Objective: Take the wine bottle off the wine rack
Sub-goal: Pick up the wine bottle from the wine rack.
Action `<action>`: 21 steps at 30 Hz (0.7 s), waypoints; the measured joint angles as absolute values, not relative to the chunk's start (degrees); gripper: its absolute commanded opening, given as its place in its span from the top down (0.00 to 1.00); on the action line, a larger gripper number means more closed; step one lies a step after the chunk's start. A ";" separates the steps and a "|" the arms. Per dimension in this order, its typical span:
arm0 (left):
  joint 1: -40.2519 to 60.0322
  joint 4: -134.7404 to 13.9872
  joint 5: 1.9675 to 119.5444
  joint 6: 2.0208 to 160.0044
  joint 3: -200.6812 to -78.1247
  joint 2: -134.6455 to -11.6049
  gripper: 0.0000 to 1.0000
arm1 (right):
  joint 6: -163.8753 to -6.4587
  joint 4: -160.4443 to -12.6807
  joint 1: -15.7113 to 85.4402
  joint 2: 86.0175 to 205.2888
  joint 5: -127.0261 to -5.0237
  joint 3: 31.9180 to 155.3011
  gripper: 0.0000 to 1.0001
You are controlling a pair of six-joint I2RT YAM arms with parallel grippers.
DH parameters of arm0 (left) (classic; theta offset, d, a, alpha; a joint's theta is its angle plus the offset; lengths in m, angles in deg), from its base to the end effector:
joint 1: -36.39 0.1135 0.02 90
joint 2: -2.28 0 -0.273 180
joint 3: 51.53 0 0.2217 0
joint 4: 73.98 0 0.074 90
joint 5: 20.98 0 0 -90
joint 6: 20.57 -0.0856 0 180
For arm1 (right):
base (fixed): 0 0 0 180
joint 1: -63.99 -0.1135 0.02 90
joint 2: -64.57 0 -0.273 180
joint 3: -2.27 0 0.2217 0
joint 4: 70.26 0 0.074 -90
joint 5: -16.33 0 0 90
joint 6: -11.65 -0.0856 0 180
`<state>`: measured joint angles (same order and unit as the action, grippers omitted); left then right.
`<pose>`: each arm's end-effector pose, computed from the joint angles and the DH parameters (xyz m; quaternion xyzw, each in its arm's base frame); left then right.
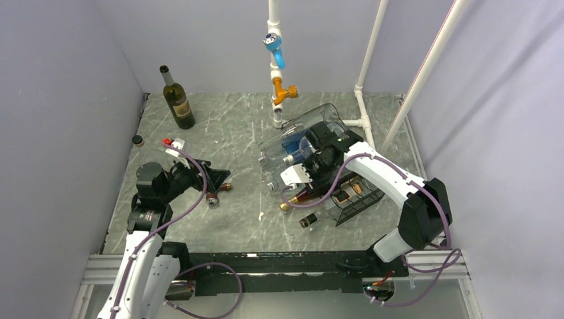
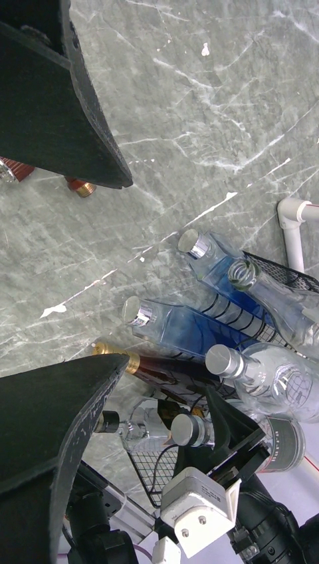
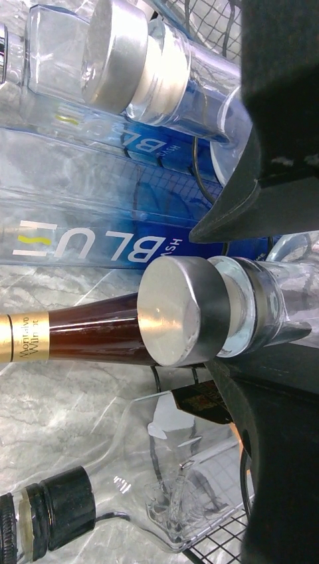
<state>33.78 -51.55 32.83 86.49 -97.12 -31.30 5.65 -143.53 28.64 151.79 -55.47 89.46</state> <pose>0.1477 -0.0573 0.2847 0.1053 0.7496 -0.3391 0.5586 0.2073 0.1798 0.2373 -0.8549 0.4734 0.0835 0.1951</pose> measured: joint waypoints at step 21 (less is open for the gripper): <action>33.87 -51.55 32.81 86.49 -97.12 -31.30 0.00 | 6.22 -145.32 28.70 149.02 -55.12 89.46 1.00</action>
<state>33.87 -51.55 32.81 86.49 -97.12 -31.30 6.22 -145.32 28.70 149.02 -55.12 89.46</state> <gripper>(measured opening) 0.995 0.401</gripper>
